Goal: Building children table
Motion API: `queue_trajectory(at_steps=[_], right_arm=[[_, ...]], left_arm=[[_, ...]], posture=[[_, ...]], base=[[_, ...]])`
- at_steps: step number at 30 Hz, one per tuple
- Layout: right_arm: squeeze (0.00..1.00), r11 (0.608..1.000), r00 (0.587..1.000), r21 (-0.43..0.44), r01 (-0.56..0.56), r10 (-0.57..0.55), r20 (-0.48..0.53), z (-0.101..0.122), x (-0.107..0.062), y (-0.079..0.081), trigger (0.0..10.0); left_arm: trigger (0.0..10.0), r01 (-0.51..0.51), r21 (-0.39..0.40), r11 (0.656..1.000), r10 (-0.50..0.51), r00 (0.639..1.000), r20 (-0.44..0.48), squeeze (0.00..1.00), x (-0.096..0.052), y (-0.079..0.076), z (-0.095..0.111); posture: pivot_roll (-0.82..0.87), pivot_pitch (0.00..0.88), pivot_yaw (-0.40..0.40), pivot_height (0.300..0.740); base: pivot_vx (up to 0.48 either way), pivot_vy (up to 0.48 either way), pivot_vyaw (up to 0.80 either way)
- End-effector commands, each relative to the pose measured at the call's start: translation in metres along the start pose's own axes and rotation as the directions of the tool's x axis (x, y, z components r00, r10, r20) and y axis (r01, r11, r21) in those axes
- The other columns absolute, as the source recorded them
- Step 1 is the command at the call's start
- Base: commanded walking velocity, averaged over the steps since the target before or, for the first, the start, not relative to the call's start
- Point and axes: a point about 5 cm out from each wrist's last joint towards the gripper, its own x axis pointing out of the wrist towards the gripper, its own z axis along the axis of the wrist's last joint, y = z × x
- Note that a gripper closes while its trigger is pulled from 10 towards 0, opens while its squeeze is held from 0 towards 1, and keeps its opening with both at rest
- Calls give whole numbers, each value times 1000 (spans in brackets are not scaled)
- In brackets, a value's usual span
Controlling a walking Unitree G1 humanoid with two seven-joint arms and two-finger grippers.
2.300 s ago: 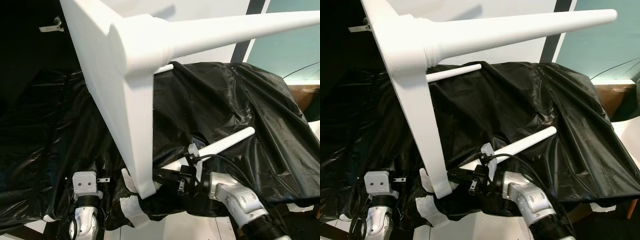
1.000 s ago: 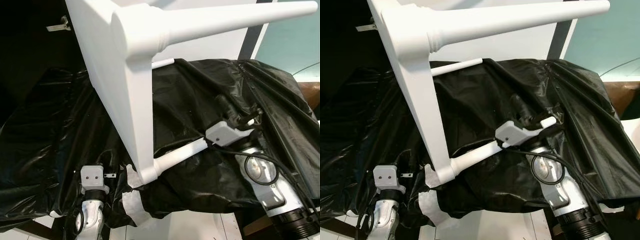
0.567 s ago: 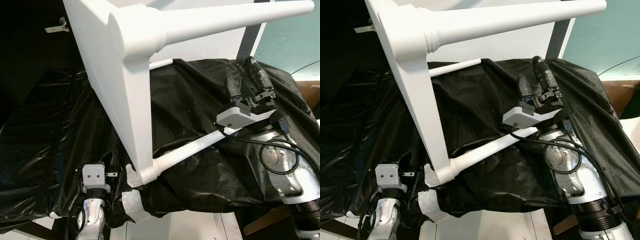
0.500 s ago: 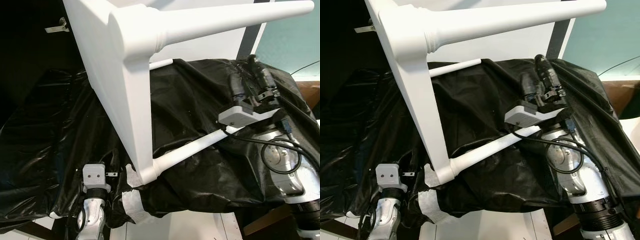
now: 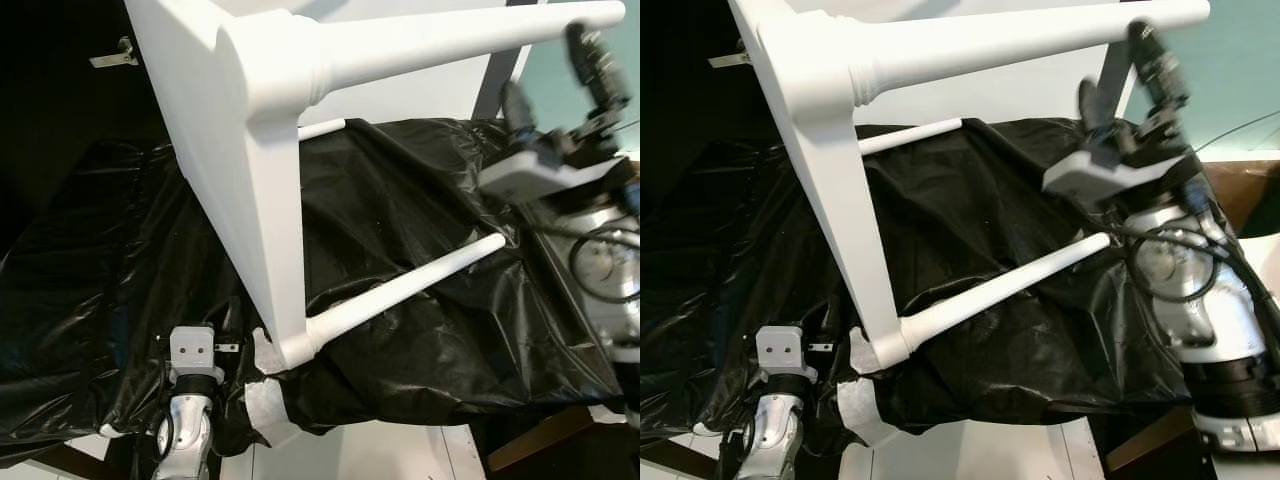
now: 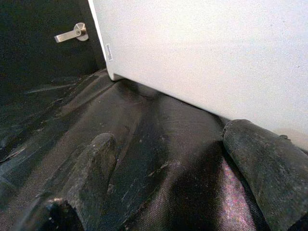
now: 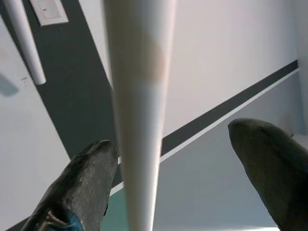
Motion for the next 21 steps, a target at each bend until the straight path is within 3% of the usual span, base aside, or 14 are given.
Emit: queue_trajectory(at_steps=[1, 2, 3, 4, 15, 21], right_arm=[[1000, 1000, 1000, 0, -3, 3, 11, -1, 3, -2, 10000], [863, 1000, 1000, -1, 1, -1, 13, -2, 6, -3, 10000], [863, 1000, 1000, -1, 1, -1, 13, -2, 6, -3, 10000], [0, 1000, 1000, 1, -5, 5, 10, -4, 9, -2, 10000], [0, 985, 985, 48, -168, 169, -26, -28, 33, 19, 10000], [0, 955, 959, 91, -283, 280, 47, -23, 46, 34, 10000]], left_arm=[[10000, 2, -12, 1000, -3, 994, -113, 0, -13, -8, -18], [10000, -1, -12, 1000, -1, 994, -112, 0, -13, -8, -18], [10000, -1, -12, 1000, -1, 994, -112, 0, -13, -8, -18], [10000, -3, -12, 1000, 2, 994, -112, 0, -13, -8, -18], [10000, -3, -7, 1000, 2, 995, -104, 0, -10, -7, -17], [10000, -7, -10, 1000, 6, 995, -101, 0, -10, -9, -17]], posture=[[35, 0, -11, 740], [38, 0, -12, 740], [38, 0, -12, 740], [38, 0, -9, 740], [41, 0, -9, 740], [57, 0, -21, 740]], base=[[0, 0, 0], [0, 0, 0], [0, 0, 0], [0, 0, 0], [0, 0, 0], [0, 0, 0]])
